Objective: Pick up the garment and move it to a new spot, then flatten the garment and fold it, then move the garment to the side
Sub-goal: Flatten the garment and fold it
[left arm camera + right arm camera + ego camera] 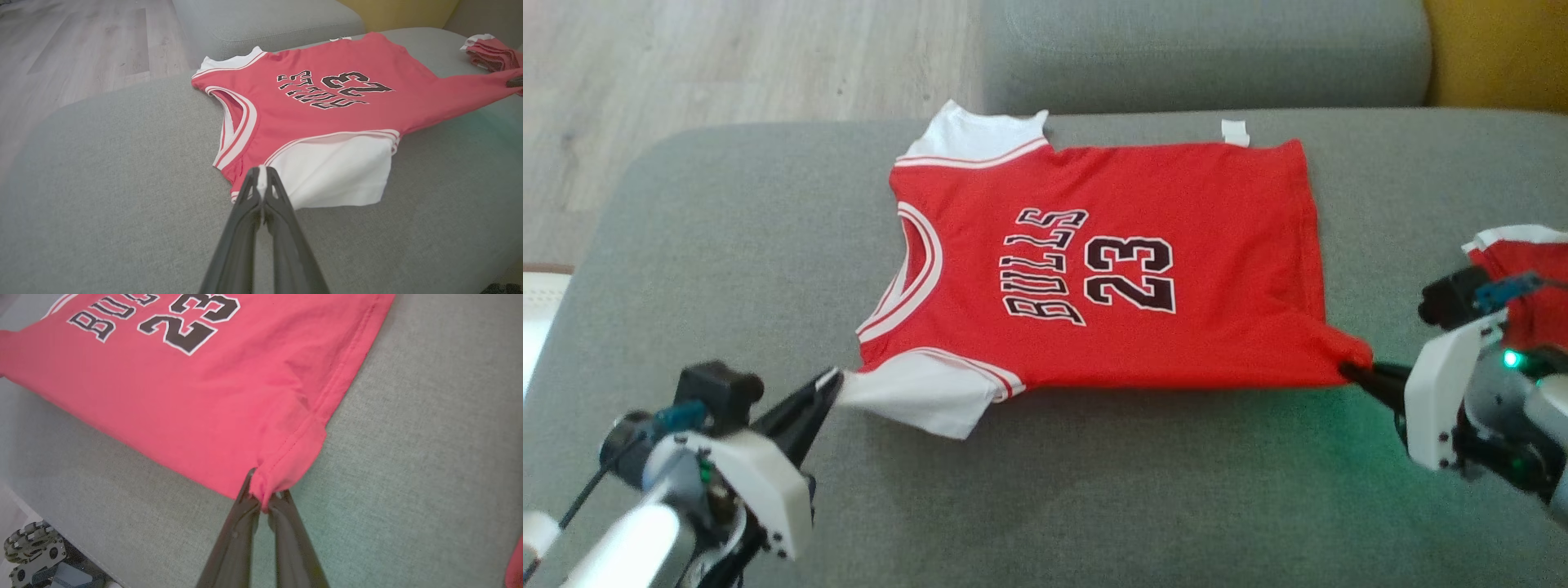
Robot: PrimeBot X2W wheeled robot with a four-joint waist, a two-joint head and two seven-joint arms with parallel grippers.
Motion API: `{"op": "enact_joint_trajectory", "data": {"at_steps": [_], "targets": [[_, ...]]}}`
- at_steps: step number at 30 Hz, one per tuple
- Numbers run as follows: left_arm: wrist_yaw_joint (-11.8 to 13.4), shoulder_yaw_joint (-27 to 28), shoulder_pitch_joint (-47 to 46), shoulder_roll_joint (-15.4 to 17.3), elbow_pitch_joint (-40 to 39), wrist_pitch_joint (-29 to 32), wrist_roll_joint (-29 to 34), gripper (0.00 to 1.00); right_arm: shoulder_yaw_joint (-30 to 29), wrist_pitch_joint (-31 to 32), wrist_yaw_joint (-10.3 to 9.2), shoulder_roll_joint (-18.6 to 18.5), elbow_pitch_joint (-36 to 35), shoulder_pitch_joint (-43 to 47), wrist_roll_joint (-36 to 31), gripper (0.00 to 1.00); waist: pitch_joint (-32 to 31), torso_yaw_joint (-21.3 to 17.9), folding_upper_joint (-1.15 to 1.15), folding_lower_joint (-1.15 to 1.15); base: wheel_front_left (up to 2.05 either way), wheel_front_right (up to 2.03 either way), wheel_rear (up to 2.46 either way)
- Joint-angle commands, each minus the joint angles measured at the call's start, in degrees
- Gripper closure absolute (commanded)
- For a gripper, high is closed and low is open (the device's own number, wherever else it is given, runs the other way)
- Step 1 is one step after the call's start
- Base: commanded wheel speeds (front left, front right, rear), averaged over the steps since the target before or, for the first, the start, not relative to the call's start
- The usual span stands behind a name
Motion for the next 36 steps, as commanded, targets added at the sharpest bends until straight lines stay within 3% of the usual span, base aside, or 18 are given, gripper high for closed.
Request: {"op": "enact_joint_trajectory", "data": {"at_steps": [1,22,36], "targets": [[0.32,2.82,-5.45,2.16,-1.74,-0.03,0.85,1.00,-1.42,0.11,0.39,-1.63,-0.85,-2.20,-0.70,1.00,1.35,-0.74,0.00,0.01,0.00,0.00,0.00],[-3.05,-0.64,-28.13,-1.60,14.40,-2.04,6.35,1.00,-5.94,4.10,0.39,5.41,5.40,-10.56,-4.17,1.00,10.85,-3.09,0.00,0.01,0.00,0.00,0.00],[-4.12,-4.05,-35.42,-4.25,25.08,-5.77,7.78,1.00,-4.99,3.11,0.39,8.47,9.16,-16.33,-5.45,1.00,14.22,-3.31,0.00,0.01,0.00,0.00,0.00]]}}
